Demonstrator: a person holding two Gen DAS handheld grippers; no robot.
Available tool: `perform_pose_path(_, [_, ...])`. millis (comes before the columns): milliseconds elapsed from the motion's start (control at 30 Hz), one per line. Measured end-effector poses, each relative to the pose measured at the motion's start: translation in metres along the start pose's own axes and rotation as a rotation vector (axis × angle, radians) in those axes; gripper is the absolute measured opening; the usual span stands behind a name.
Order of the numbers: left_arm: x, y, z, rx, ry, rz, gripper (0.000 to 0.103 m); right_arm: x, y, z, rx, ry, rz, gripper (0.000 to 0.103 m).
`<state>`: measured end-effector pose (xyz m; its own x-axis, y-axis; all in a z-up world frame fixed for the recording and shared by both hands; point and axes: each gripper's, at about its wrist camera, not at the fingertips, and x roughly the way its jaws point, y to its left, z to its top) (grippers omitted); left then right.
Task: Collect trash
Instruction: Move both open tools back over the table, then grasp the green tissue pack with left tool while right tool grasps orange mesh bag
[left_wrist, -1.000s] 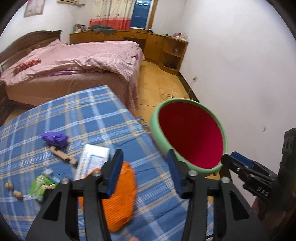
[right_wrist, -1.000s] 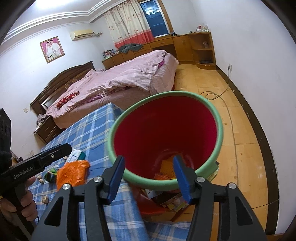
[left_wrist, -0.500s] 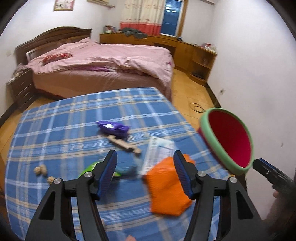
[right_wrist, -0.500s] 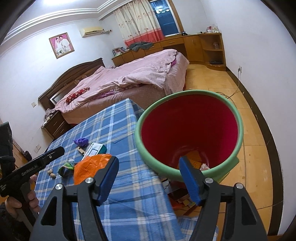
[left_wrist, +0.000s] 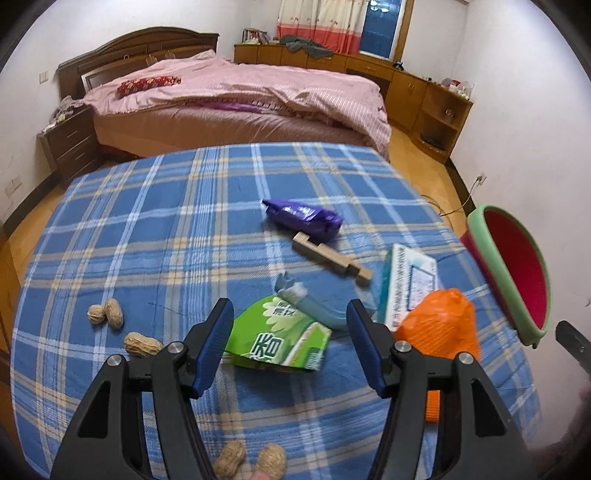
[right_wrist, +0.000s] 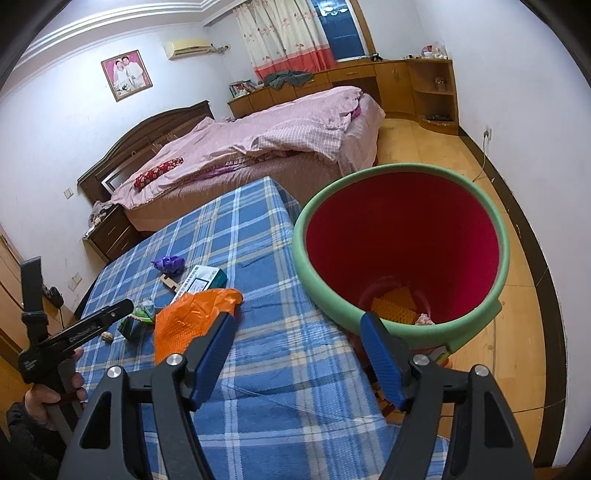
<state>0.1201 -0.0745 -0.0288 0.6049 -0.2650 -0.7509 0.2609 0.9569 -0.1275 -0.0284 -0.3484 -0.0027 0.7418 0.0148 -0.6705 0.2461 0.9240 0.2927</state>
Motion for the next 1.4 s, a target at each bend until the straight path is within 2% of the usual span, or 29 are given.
perform_pose_path(133, [0.009,0.004,-0.006,0.001,0.026,0.009,0.063,0.005,0.004,-0.002,-0.005,0.014,0.000,0.073])
perform_pose_path(267, [0.013,0.008,-0.011,-0.003,0.043,-0.021,0.063,0.010,0.010,-0.003,-0.013,0.031,0.004,0.073])
perform_pose_path(500, [0.010,0.010,-0.015,-0.018,0.055,-0.029,0.062,0.020,0.023,-0.006,-0.036,0.057,0.026,0.073])
perform_pose_path(600, [0.004,0.011,-0.018,-0.017,0.039,-0.055,0.052,0.024,0.030,-0.009,-0.045,0.070,0.037,0.073])
perform_pose_path(667, [0.000,0.010,-0.018,-0.012,0.027,-0.061,0.040,0.026,0.033,-0.011,-0.047,0.078,0.046,0.073])
perform_pose_path(800, [-0.009,0.013,-0.019,-0.010,0.014,-0.066,0.036,0.031,0.041,-0.013,-0.050,0.096,0.067,0.073])
perform_pose_path(900, [-0.009,0.017,-0.021,-0.021,0.019,-0.060,0.039,0.035,0.047,-0.015,-0.051,0.104,0.081,0.073])
perform_pose_path(1233, [-0.001,0.029,-0.031,-0.061,0.048,-0.059,0.063,0.047,0.068,-0.025,-0.070,0.148,0.109,0.075])
perform_pose_path(1400, [0.001,0.027,-0.037,-0.048,0.047,-0.051,0.064,0.056,0.076,-0.030,-0.077,0.169,0.105,0.078])
